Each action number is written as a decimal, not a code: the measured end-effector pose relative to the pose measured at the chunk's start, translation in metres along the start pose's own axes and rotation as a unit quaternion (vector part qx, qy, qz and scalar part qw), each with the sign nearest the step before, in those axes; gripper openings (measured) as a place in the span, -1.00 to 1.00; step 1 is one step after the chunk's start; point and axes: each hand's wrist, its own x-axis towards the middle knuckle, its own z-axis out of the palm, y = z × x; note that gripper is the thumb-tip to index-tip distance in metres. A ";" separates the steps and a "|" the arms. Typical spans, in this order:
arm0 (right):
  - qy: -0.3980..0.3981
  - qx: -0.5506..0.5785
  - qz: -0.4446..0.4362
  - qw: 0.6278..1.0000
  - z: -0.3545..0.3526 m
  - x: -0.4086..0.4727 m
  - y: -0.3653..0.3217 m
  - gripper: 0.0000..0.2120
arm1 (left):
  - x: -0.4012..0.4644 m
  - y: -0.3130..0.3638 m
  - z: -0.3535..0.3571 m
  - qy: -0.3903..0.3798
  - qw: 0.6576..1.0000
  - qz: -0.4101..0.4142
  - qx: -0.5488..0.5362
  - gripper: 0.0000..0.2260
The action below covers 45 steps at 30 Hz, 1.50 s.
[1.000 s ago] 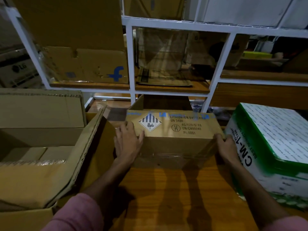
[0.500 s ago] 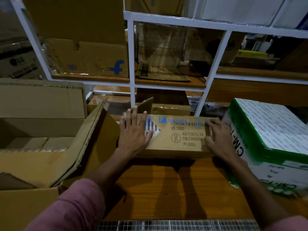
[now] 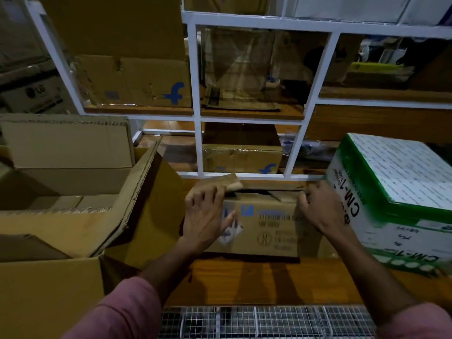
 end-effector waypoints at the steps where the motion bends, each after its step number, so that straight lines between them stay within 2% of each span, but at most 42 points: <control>1: -0.051 0.007 -0.015 0.999 0.005 -0.004 0.000 -0.75 | -0.005 0.005 0.002 -0.025 1.000 0.011 0.000 -0.39; 4: -0.199 0.027 -0.035 0.979 0.029 -0.022 0.000 -0.76 | -0.021 0.021 0.014 -0.141 0.988 0.059 -0.003 -0.55; 7: -0.276 0.003 -0.058 0.959 0.056 -0.052 0.002 -0.67 | -0.039 0.034 0.030 -0.203 0.977 0.062 -0.022 -0.56; 11: -0.249 0.032 -0.044 0.967 0.072 -0.084 0.014 -0.54 | -0.042 0.039 0.041 -0.202 0.978 0.027 -0.036 -0.53; 15: -0.219 0.042 -0.019 0.975 0.078 -0.093 0.018 -0.39 | -0.027 0.033 0.043 -0.213 0.972 -0.042 -0.094 -0.60; 17: -0.183 0.024 -0.015 0.983 0.082 -0.099 0.018 -0.44 | -0.015 0.025 0.045 -0.215 0.962 -0.106 -0.127 -0.63; 19: -0.146 0.006 -0.021 0.989 0.084 -0.104 0.021 -0.52 | -0.002 0.012 0.047 -0.216 0.957 -0.154 -0.117 -0.64; 21: -0.133 0.005 -0.022 0.991 0.084 -0.106 0.023 -0.57 | 0.006 0.001 0.051 -0.238 0.950 -0.176 -0.095 -0.56; 24: -0.130 0.023 -0.007 0.991 0.086 -0.102 0.025 -0.54 | 0.010 -0.008 0.065 -0.305 0.928 -0.178 -0.123 -0.38; 26: -0.125 0.041 0.021 0.991 0.087 -0.097 0.026 -0.51 | 0.011 -0.006 0.076 -0.322 0.922 -0.164 -0.137 -0.38; 31: -0.180 0.035 0.104 0.977 0.087 -0.077 0.031 -0.46 | 0.012 0.010 0.082 -0.301 0.928 -0.173 -0.139 -0.44; 36: -0.248 0.027 0.081 0.965 0.089 -0.054 0.045 -0.48 | -0.008 0.025 0.080 -0.264 0.937 -0.193 -0.123 -0.43; 42: -0.245 0.063 0.062 0.965 0.090 -0.023 0.055 -0.59 | 0.003 0.026 0.089 -0.251 0.940 -0.198 -0.120 -0.44; 45: -0.230 0.078 0.066 0.968 0.093 -0.013 0.060 -0.54 | 0.023 0.025 0.100 -0.224 0.942 -0.218 -0.118 -0.45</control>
